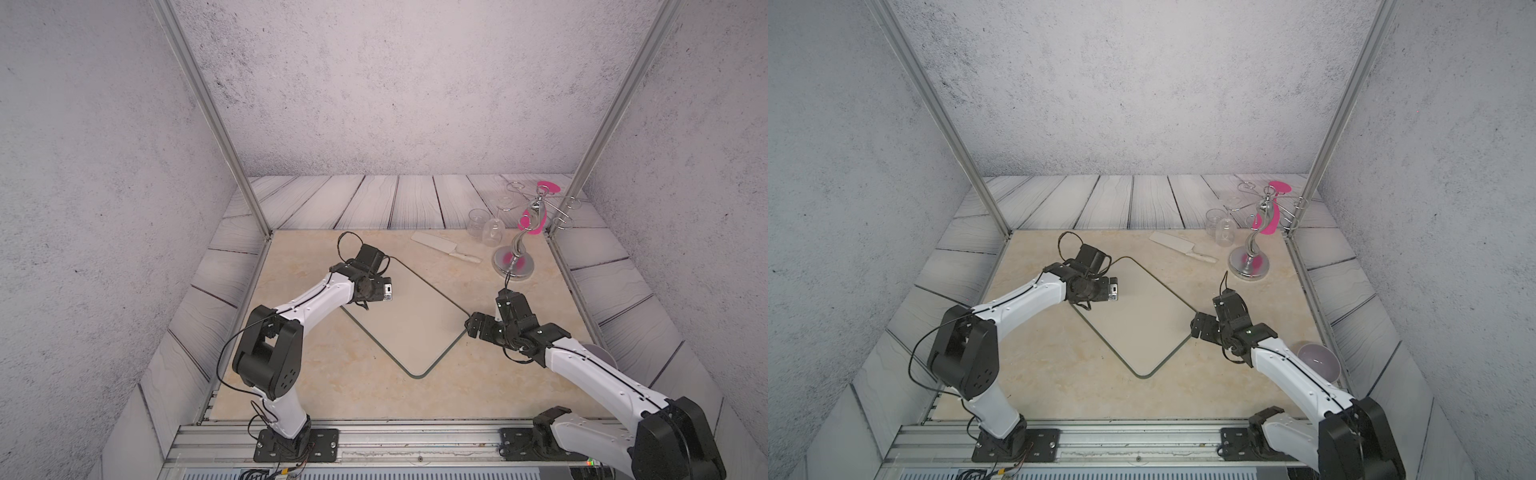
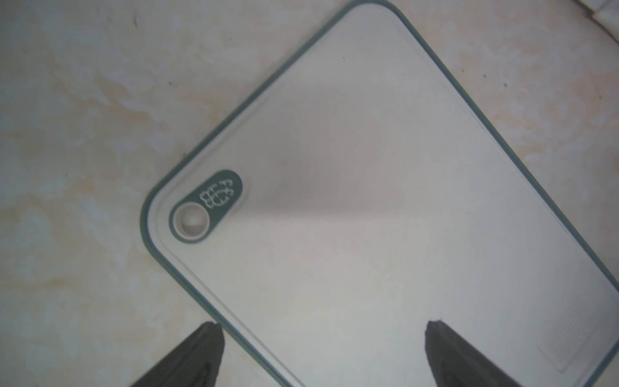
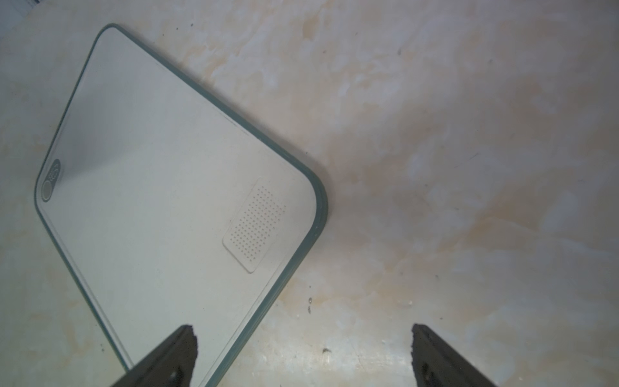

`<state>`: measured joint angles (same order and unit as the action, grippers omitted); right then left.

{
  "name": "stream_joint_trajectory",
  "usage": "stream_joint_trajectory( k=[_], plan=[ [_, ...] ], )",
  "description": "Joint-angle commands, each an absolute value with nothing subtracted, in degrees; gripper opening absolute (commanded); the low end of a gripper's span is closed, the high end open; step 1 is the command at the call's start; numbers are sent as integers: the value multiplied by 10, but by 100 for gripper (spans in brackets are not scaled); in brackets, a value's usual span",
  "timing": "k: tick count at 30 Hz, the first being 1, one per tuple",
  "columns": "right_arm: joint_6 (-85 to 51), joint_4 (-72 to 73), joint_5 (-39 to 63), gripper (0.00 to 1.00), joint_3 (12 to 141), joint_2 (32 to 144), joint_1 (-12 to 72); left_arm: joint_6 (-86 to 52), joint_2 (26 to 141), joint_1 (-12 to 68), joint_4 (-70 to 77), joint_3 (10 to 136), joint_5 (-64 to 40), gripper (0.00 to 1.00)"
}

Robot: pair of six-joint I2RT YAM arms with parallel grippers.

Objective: Align the knife with the edge of the cutting board
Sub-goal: Adjust the work surface at the center of the board.

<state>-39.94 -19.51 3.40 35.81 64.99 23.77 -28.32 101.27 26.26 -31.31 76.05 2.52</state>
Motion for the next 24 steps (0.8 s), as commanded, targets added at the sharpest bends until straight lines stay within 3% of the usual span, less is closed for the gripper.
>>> stream_joint_trajectory(
  k=[1,14,24],
  plan=[
    [-451,-153,91,99,346,678,254,-228,1065,222,-304,811,-17,100],
    [-502,-112,127,99,354,780,294,-222,1275,125,-314,996,-95,100],
    [-480,-115,145,99,396,851,293,-264,1268,116,-281,930,-170,100]
  ],
)
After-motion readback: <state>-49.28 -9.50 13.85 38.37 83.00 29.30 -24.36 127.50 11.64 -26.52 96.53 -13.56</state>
